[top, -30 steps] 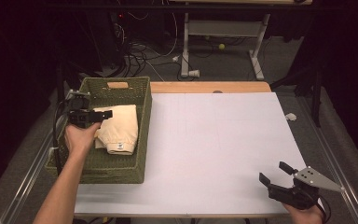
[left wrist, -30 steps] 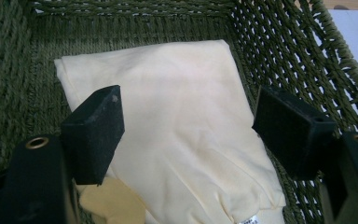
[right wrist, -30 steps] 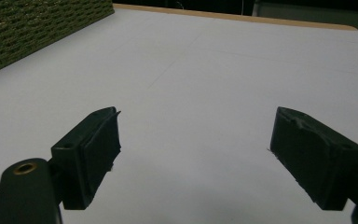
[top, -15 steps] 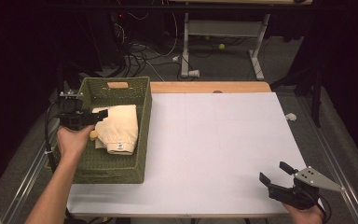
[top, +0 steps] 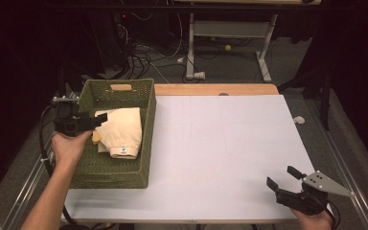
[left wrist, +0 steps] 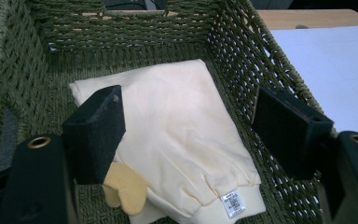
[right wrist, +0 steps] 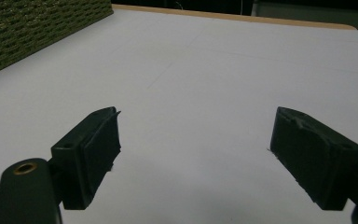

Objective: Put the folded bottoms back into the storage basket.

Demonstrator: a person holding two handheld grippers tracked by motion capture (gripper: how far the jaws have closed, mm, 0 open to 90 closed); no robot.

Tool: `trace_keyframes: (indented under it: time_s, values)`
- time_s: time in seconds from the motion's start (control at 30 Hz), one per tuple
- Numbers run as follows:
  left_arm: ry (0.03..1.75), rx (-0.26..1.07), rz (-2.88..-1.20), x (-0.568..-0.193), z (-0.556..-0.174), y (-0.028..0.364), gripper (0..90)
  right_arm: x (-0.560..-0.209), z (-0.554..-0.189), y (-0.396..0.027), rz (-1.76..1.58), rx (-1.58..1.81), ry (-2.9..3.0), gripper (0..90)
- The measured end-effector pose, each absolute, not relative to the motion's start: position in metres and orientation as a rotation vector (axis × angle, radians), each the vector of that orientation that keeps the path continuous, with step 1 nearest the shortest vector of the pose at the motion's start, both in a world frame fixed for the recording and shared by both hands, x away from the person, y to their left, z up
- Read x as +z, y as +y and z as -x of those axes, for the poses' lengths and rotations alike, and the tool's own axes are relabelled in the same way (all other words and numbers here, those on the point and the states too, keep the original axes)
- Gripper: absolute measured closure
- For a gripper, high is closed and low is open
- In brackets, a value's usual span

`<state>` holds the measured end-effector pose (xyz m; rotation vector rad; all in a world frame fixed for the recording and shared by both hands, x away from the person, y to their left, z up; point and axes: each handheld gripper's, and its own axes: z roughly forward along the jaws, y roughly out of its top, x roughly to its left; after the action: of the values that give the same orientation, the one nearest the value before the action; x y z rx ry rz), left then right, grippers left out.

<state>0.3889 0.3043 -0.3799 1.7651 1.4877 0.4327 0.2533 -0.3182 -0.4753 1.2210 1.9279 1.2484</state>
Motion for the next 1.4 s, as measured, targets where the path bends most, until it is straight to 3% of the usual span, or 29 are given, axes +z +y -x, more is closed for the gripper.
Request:
trace_keyframes:
  time_s: [1.4]
  values:
    - [1.433,0.472,-1.711,-0.379,-0.338,0.333,23.7,-0.475,-0.253,-0.318,-1.224,1.247,1.924,16.5]
